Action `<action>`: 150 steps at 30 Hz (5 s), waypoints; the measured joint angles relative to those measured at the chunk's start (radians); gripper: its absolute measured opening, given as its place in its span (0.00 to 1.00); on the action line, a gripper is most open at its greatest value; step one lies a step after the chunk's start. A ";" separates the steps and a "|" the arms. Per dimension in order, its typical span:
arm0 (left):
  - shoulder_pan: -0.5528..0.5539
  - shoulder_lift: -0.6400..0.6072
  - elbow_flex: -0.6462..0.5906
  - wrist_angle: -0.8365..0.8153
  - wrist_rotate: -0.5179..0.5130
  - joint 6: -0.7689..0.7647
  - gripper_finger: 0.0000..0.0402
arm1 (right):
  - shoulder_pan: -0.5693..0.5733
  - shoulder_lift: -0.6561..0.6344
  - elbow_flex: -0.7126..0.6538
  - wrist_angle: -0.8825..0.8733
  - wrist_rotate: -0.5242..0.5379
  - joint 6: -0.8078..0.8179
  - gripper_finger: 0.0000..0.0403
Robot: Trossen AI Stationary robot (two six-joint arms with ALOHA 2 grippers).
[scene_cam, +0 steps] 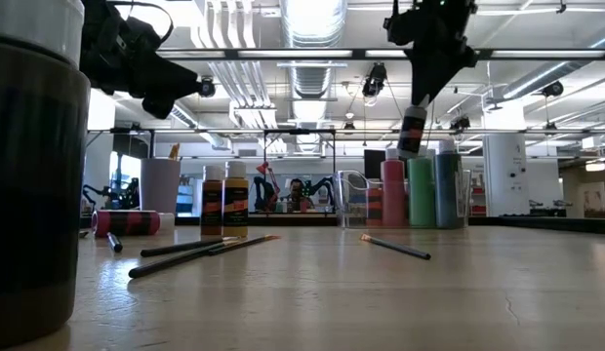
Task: Pick & Place Paint Supplies
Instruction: Put the gray paint bottle into the transparent bin, then put the gold paint brush into the violet cup
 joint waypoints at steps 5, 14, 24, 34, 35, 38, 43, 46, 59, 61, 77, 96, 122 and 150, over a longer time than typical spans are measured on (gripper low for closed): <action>0.000 0.000 0.000 0.003 0.000 0.000 0.34 | -0.117 0.002 0.000 0.049 -0.035 -0.093 0.28; 0.000 0.000 0.000 0.002 0.000 0.001 0.34 | -0.224 0.005 0.000 0.149 -0.046 -0.141 0.28; 0.000 0.000 0.000 0.000 0.000 0.001 0.34 | -0.287 0.103 0.000 0.231 -0.053 -0.197 0.28; 0.000 0.000 0.000 0.000 0.000 0.001 0.34 | -0.334 0.239 -0.002 0.232 -0.051 -0.174 0.29; 0.000 0.000 0.000 0.000 0.000 0.001 0.34 | -0.338 0.248 -0.002 0.233 -0.050 -0.174 0.29; 0.000 0.000 0.000 0.000 0.000 0.001 0.34 | -0.353 0.270 -0.002 0.232 -0.039 -0.175 0.28; 0.000 0.000 0.000 0.001 0.000 0.001 0.34 | -0.380 0.289 -0.003 0.235 -0.006 -0.178 0.29; 0.000 0.000 0.000 0.002 0.000 0.001 0.34 | -0.396 0.298 -0.004 0.240 -0.004 -0.182 0.29; 0.000 0.000 0.000 0.001 0.000 0.000 0.34 | -0.447 0.362 -0.005 0.275 -0.001 -0.202 0.30; 0.000 0.000 0.000 0.001 0.000 0.000 0.34 | -0.451 0.368 -0.004 0.277 0.000 -0.205 0.29; 0.000 0.000 0.000 0.001 0.000 0.000 0.34 | -0.458 0.374 -0.006 0.303 0.000 -0.197 0.39; 0.000 0.000 0.000 0.001 0.000 0.000 0.34 | -0.457 0.366 -0.006 0.298 0.027 -0.200 0.35; 0.000 0.000 0.000 0.001 0.000 0.000 0.34 | -0.457 0.365 0.008 0.291 0.094 -0.219 0.34; 0.000 0.000 0.000 0.001 0.000 0.001 0.34 | -0.347 0.364 0.278 0.030 0.106 -0.231 0.40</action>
